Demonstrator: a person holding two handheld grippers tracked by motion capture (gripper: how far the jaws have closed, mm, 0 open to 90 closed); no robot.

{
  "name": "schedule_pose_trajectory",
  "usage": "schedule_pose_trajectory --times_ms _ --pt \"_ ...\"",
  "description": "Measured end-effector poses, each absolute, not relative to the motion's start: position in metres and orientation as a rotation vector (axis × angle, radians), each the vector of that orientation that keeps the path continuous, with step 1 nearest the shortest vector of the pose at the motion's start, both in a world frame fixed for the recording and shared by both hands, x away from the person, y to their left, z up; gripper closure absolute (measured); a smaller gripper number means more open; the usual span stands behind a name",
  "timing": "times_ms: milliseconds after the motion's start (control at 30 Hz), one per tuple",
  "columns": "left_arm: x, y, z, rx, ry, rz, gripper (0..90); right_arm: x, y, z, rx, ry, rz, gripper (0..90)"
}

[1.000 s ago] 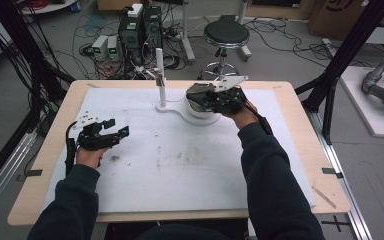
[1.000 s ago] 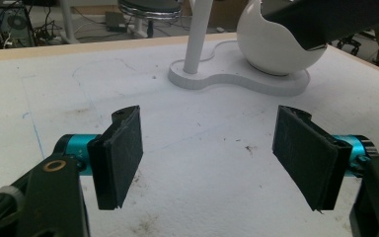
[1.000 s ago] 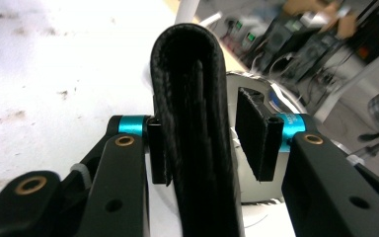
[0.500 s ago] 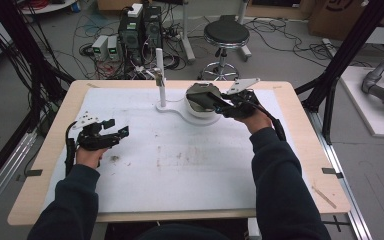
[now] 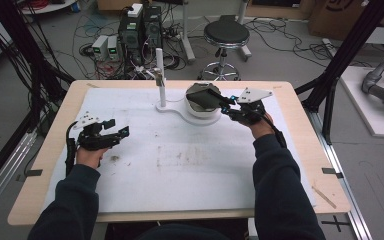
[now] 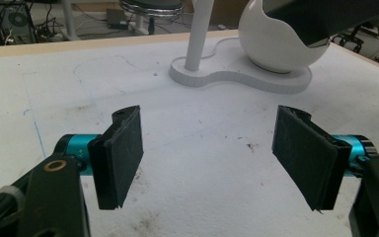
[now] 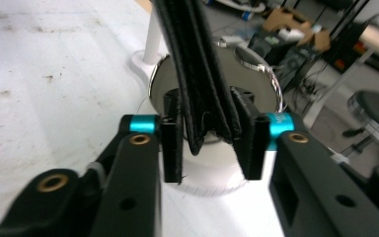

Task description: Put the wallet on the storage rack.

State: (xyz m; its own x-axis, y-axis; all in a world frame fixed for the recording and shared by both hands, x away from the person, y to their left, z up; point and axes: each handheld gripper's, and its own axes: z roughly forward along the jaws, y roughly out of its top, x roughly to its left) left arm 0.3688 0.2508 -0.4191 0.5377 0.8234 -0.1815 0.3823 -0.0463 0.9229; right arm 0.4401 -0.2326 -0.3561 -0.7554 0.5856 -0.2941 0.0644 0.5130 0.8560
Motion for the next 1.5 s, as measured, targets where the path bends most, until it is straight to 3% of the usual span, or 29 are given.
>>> schedule_pose_trajectory --times_ms 167,567,1133,1400,1500 --pt "0.369 0.251 -0.419 1.652 1.034 0.486 28.2 0.442 -0.221 -0.343 0.448 2.188 1.167 77.3" --pt "0.369 0.251 -0.420 1.645 1.038 0.480 28.2 0.454 -0.217 -0.308 0.174 2.157 0.940 77.8" --pt "0.368 0.252 -0.419 1.644 1.040 0.478 28.3 0.465 -0.200 -0.327 0.040 2.317 0.920 76.8" --pt "0.368 0.252 -0.419 1.641 1.041 0.479 28.2 0.459 -0.200 -0.337 0.123 2.395 0.990 67.9" --pt "0.368 0.252 -0.419 1.644 1.042 0.480 28.2 0.458 -0.205 -0.346 0.275 2.414 1.053 54.6"
